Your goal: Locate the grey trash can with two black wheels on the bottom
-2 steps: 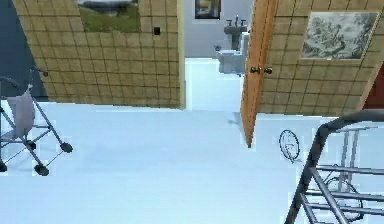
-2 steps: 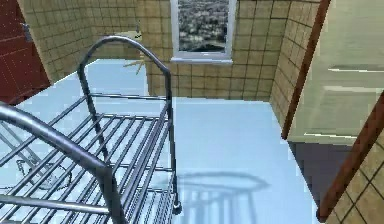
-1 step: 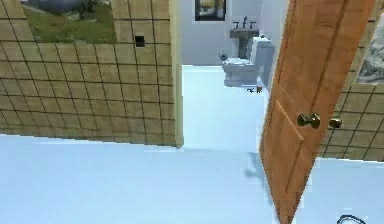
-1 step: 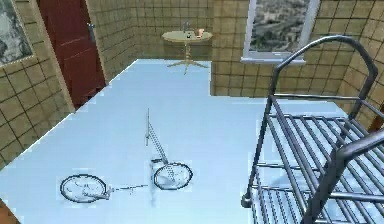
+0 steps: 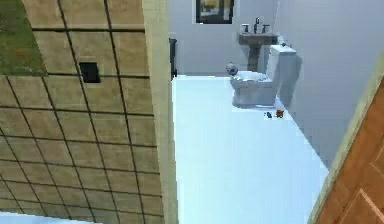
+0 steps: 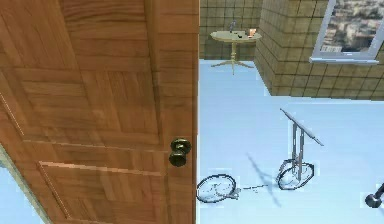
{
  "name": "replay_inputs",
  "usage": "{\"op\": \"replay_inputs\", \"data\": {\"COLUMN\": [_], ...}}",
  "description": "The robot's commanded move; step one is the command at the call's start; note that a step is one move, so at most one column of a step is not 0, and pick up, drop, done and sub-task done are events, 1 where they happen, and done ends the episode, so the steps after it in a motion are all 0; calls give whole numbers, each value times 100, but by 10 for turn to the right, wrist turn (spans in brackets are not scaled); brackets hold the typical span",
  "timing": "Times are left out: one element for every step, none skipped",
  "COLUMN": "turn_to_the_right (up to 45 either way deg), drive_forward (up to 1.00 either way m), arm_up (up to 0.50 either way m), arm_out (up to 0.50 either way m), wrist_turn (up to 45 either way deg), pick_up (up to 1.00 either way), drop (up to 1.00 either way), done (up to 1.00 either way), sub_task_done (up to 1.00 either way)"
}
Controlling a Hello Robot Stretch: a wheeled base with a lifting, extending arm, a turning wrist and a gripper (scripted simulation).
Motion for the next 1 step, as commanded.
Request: {"op": "replay_inputs", "data": {"turn_to_the_right": [30], "drive_forward": [0], "arm_up": [0], "arm_out": [0], "wrist_turn": [0], "pick_up": [0], "drop": [0], "done": [0], "sub_task_done": [0]}}
